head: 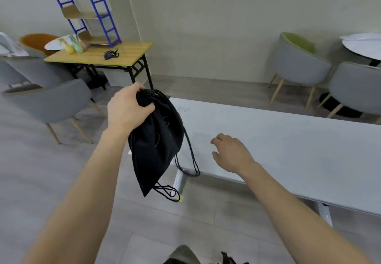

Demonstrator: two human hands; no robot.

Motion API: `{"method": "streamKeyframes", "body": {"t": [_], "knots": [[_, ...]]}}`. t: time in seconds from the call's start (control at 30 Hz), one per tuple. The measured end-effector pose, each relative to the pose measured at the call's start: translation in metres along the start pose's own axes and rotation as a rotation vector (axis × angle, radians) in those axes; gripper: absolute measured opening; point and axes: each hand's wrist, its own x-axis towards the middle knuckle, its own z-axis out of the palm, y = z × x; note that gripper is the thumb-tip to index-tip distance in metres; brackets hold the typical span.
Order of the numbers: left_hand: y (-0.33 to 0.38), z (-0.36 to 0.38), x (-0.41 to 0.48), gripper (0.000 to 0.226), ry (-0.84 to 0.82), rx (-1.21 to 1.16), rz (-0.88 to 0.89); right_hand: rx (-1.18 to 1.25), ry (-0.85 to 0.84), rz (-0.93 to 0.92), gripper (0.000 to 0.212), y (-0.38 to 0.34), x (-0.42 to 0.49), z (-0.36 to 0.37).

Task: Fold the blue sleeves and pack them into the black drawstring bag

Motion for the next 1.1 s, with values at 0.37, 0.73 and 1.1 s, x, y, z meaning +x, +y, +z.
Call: {"method": "streamKeyframes", "body": {"t": [0.37, 0.73, 1.1], "knots": [[-0.024, 0.06, 0.187, 0.048, 0.107, -0.001, 0.102, 0.044, 0.002, 0.193, 0.038, 0.02, 0.114, 0.001], [-0.011, 0.276, 0.118, 0.097, -0.928, -0.273, 0.275, 0.136, -0.159, 0.432, 0.04, 0.038, 0.113, 0.041], [-0.024, 0.303, 0.085, 0.047, -1.059, -0.105, 0.333, 0.157, -0.169, 0.463, 0.046, 0.059, 0.089, 0.051]]}}
